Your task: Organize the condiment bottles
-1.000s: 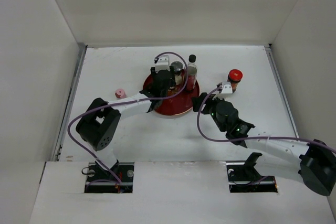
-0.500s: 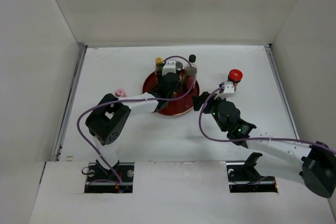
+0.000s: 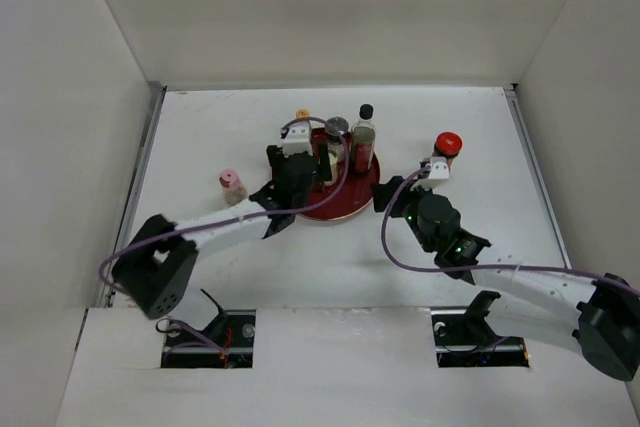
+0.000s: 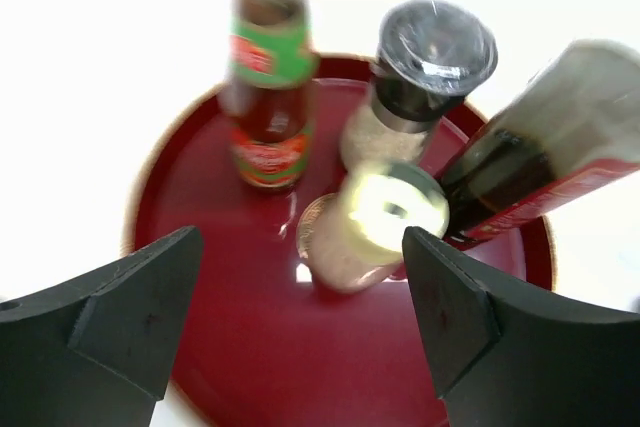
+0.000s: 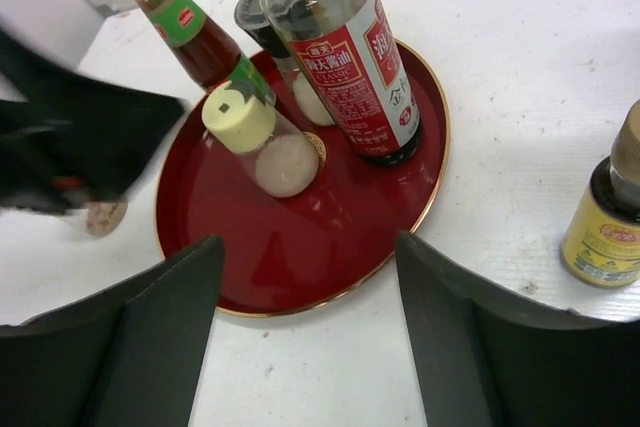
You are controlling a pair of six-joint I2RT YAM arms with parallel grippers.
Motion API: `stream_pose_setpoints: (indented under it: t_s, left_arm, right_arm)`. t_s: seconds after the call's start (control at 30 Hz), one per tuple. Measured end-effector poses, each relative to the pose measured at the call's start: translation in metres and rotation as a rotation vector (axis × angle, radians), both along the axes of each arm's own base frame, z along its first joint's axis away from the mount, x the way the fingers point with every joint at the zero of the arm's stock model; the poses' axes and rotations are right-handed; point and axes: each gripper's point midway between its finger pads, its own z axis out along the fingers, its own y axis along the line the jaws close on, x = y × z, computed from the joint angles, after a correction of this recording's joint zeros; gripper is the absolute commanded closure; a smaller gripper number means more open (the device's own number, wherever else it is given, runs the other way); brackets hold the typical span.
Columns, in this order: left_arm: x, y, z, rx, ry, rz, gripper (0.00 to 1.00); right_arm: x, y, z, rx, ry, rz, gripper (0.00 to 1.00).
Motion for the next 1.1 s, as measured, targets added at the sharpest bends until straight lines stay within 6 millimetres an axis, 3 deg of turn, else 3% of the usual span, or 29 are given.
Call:
stream_pose_setpoints:
  t_s: [0.1,0.2,0.27,0.33,0.43,0.5,0.7,0.83,1.1]
  left_arm:
    - [-0.022,0.033,0.033,-0.074,-0.067,0.045,0.2]
    - [-0.039,0.08,0.057,-0.13,-0.119,0.142,0.18]
    - [-0.047,0.113,0.065,-0.145,-0.135,0.222,0.16]
    - [-0.052,0.14,0.066,-0.141,-0.136,0.293,0.14]
    - [-0.056,0.171,0.056,-0.123,-0.113,0.377,0.14]
    - [-0.054,0.185,0.044,-0.102,-0.078,0.415,0.14]
    - [-0.041,0.2,-0.004,-0.033,0.053,0.453,0.18]
    - [-0.036,0.202,-0.026,-0.004,0.109,0.461,0.25]
    - [-0.027,0.201,-0.037,-0.006,0.117,0.465,0.56]
  right_arm:
    - [0.0,0.002,-0.003,-0.002,0.006,0.008,0.57]
    - [0.0,0.006,-0.013,-0.018,0.031,0.025,0.64]
    - [-0.001,0.009,-0.022,-0.035,0.053,0.037,0.59]
    - [-0.001,0.011,-0.027,-0.043,0.066,0.046,0.43]
    - [-0.002,0.011,-0.027,-0.04,0.066,0.05,0.25]
    - [-0.002,0.012,-0.027,-0.042,0.066,0.053,0.21]
    - [-0.002,0.012,-0.027,-0.043,0.066,0.055,0.18]
    - [-0.002,0.012,-0.027,-0.042,0.066,0.056,0.18]
    - [-0.002,0.013,-0.03,-0.049,0.073,0.057,0.18]
